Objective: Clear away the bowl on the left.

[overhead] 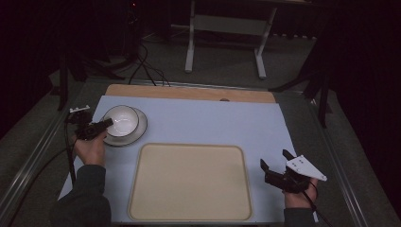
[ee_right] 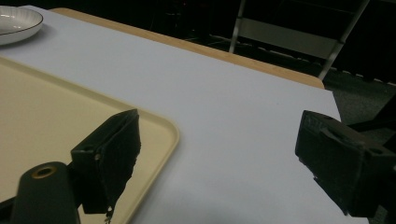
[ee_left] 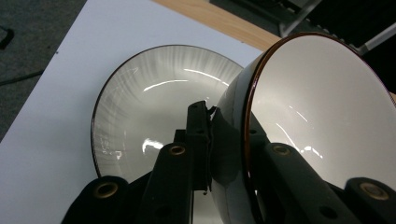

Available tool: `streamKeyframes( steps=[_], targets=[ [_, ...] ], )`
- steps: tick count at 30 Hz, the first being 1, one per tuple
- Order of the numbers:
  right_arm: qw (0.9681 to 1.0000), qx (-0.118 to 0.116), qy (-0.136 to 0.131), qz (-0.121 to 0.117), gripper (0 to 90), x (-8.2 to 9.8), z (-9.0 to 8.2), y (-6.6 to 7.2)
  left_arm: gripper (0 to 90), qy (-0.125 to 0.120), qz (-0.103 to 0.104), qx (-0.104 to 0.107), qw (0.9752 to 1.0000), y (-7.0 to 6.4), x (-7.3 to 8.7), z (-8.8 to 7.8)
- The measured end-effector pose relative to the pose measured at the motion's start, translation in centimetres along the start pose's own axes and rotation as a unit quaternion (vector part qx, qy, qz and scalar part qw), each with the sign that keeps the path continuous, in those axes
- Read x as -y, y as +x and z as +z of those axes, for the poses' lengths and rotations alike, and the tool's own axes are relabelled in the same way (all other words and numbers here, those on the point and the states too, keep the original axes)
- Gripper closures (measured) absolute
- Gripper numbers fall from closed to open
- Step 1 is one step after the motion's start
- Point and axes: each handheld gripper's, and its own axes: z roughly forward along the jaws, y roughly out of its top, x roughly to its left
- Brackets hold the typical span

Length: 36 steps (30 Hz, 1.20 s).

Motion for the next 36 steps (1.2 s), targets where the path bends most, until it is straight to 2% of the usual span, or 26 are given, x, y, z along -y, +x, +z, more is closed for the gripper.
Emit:
streamKeyframes(
  steps=[2, 6, 15, 30, 36],
  targets=[
    [1.0, 0.0, 0.0, 0.0, 13.7, 0.0, 0.0, 0.0, 80.4, -0.002, 0.003, 0.004, 1.0, -0.1, 0.0, -0.1],
    [1.0, 0.0, 0.0, 0.0, 13.8, 0.0, 0.0, 0.0, 80.3, -0.009, 0.022, 0.023, 0.9995, -0.6, 0.1, -0.9],
    [1.0, 0.002, 0.001, 0.0, 13.8, 0.0, 0.0, 0.0, 80.1, -0.018, 0.038, 0.048, 0.998, -1.3, 0.3, -2.0],
    [1.0, 0.001, -0.001, 0.0, 13.8, 0.0, 0.0, 0.0, 79.4, -0.013, 0.051, 0.093, 0.9943, -2.9, 1.5, -3.1],
    [1.0, 0.002, -0.003, 0.001, 13.8, 0.0, -0.2, -0.1, 79.4, -0.014, 0.06, 0.102, 0.9928, -3.4, 2.0, -3.6]
  ],
)
